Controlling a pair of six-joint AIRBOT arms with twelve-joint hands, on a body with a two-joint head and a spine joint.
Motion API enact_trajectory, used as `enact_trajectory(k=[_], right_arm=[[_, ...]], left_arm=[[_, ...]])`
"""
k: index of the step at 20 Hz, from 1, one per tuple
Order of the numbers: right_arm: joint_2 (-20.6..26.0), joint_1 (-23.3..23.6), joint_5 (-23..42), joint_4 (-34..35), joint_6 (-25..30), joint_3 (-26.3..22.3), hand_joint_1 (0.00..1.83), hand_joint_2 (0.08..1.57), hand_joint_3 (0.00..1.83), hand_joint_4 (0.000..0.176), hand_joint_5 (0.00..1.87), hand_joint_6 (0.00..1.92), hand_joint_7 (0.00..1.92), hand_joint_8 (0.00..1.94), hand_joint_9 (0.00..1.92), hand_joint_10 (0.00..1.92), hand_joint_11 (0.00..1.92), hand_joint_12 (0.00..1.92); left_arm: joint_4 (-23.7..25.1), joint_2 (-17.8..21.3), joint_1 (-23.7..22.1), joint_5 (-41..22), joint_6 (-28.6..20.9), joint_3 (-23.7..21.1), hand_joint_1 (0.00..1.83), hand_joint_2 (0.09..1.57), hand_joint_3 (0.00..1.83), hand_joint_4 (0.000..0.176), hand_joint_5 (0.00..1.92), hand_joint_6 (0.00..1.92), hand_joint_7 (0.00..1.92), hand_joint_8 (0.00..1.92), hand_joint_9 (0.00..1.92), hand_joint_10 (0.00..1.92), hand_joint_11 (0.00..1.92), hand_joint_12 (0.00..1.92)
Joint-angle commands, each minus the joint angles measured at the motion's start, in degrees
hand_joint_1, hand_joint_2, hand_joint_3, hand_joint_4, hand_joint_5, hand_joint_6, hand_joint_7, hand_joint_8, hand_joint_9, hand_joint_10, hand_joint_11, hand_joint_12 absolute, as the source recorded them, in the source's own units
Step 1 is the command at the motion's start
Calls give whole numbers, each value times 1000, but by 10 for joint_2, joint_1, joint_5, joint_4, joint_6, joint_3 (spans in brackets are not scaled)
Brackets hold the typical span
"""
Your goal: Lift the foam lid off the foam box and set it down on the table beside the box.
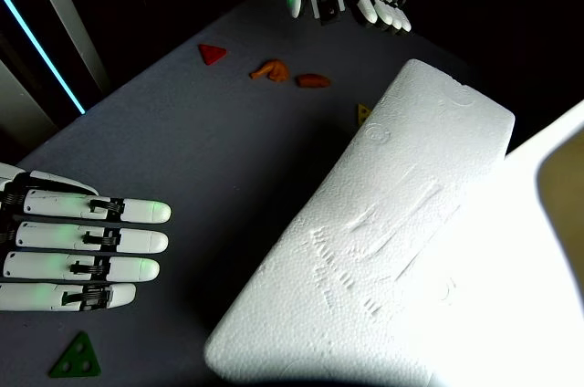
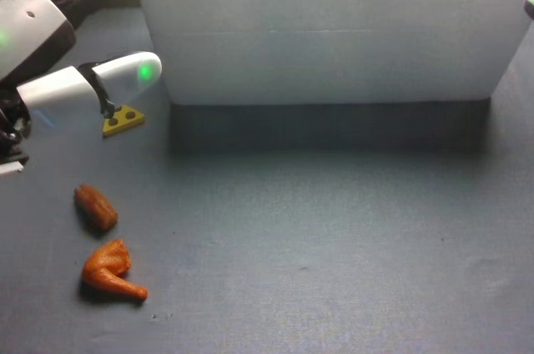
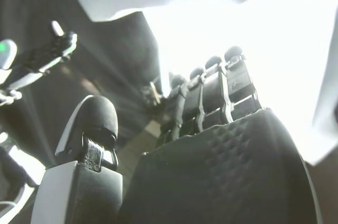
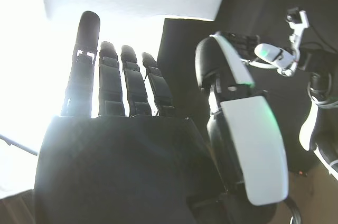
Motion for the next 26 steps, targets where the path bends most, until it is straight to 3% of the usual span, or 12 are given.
enact_trajectory(k=[1, 5, 9, 10, 11, 12, 15, 17, 19, 21, 22, 26], right_arm=[[3, 8, 79, 19, -6, 5, 598, 1359, 0, 0, 0, 0, 0, 0, 0, 0, 0, 1116], [-5, 16, 85, 51, -30, 14, 384, 1239, 0, 0, 0, 0, 0, 0, 0, 0, 0, 946], [-17, 29, 78, 85, -43, 34, 407, 1198, 0, 0, 0, 0, 0, 0, 0, 0, 0, 383], [-21, 37, 69, 91, -51, 40, 403, 1178, 0, 0, 0, 0, 0, 0, 0, 0, 0, 503], [-24, 48, 58, 95, -60, 45, 385, 1181, 0, 3, 0, 0, 0, 0, 0, 0, 0, 1059], [-27, 59, 45, 97, -72, 49, 435, 1180, 0, 0, 0, 0, 0, 0, 59, 33, 0, 1407], [-36, 104, 6, 108, -113, 64, 559, 1186, 0, 0, 0, 0, 0, 0, 1, 1, 0, 1768], [-42, 123, -12, 114, -126, 74, 593, 1209, 8, 0, 0, 0, 0, 0, 31, 15, 0, 1850], [-43, 134, -21, 121, -134, 81, 620, 1200, 3, 0, 0, 0, 0, 0, 56, 31, 0, 1856], [-43, 140, -28, 132, -145, 85, 682, 1213, 0, 0, 0, 0, 0, 0, 1, 274, 0, 1850], [-43, 143, -31, 139, -151, 88, 703, 1215, 0, 0, 0, 0, 0, 0, 0, 76, 0, 1876], [-44, 157, -46, 160, -167, 99, 522, 1179, 0, 0, 0, 0, 0, 0, 0, 0, 0, 1919]], left_arm=[[-19, 0, -7, -75, 2, 4, 275, 1346, 0, 0, 0, 0, 0, 0, 0, 0, 0, 0], [-46, -8, -15, -75, 10, 18, 371, 1297, 0, 0, 0, 0, 0, 0, 0, 0, 0, 0], [-71, -26, -40, -55, 26, 40, 437, 1265, 0, 18, 0, 0, 0, 0, 0, 0, 0, 0], [-74, -29, -47, -48, 27, 44, 449, 1262, 0, 19, 0, 0, 0, 0, 0, 0, 0, 0], [-74, -32, -53, -44, 27, 48, 484, 1261, 0, 2, 0, 0, 0, 0, 0, 0, 0, 0], [-78, -34, -57, -40, 31, 51, 511, 1251, 0, 0, 0, 0, 0, 0, 0, 0, 0, 0], [-99, -45, -69, -18, 42, 66, 537, 1224, 0, 0, 0, 0, 0, 0, 0, 0, 13, 8], [-114, -52, -73, -4, 42, 79, 579, 1186, 0, 0, 0, 0, 0, 0, 0, 0, 11, 14], [-124, -56, -75, 3, 42, 86, 612, 1124, 24, 0, 0, 0, 0, 0, 0, 0, 0, 690], [-136, -58, -76, 9, 44, 92, 644, 1087, 0, 0, 0, 0, 0, 0, 0, 0, 0, 1049], [-141, -61, -77, 13, 44, 96, 647, 1075, 0, 0, 0, 0, 0, 0, 0, 0, 0, 1072], [-151, -69, -85, 30, 44, 110, 664, 1060, 0, 0, 0, 0, 0, 0, 0, 0, 0, 1247]])
